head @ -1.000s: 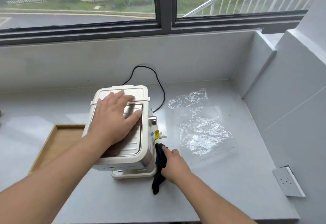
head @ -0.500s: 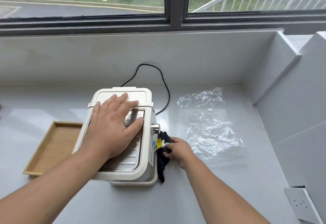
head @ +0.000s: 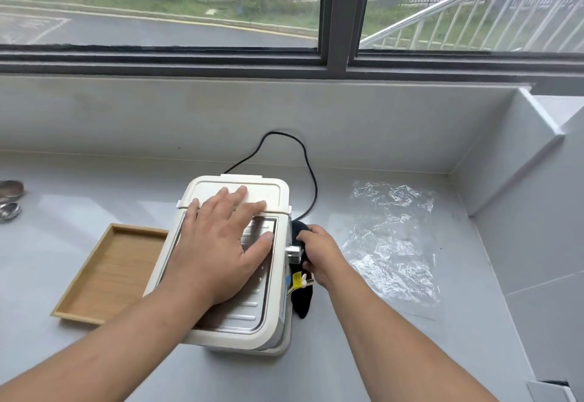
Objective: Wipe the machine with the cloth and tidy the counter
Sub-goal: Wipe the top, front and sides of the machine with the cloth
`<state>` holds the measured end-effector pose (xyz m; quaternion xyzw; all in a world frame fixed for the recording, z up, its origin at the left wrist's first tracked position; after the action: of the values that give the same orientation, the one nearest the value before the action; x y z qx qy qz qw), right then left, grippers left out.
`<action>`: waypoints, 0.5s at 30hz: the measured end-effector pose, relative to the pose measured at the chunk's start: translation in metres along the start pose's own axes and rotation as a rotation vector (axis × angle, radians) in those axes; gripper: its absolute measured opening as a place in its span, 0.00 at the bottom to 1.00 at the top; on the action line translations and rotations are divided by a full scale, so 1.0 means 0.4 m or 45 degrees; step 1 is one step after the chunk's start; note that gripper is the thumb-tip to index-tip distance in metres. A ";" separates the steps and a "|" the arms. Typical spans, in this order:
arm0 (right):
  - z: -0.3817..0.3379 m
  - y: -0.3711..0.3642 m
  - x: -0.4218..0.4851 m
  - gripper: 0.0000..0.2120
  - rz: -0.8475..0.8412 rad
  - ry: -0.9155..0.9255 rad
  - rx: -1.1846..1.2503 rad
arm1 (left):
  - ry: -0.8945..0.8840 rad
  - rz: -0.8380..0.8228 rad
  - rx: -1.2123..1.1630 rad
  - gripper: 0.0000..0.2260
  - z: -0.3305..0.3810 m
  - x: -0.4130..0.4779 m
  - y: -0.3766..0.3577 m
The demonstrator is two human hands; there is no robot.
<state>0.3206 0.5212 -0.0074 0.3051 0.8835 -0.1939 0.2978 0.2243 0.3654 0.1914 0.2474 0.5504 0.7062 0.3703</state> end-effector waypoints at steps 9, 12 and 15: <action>-0.105 -0.031 -0.082 0.05 -0.046 0.157 0.131 | 0.015 -0.024 0.012 0.28 -0.001 0.003 -0.007; -0.148 -0.047 -0.118 0.06 -0.088 0.235 0.193 | 0.014 -0.030 0.016 0.28 -0.003 0.004 -0.007; -0.194 -0.064 -0.149 0.05 -0.102 0.310 0.247 | 0.020 -0.041 0.013 0.28 -0.004 0.003 -0.010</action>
<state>0.3103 0.5178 0.0932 0.3181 0.9017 -0.2517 0.1496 0.2233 0.3659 0.1872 0.2349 0.5608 0.6992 0.3760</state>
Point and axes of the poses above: each hand's wrist, its own x-axis towards the middle knuckle, its own y-axis out of the back of the hand, z = x × y, the point moved 9 cm from there along x, towards the middle knuckle, and after that the axes turned 8 degrees about -z, right-handed, at the moved point
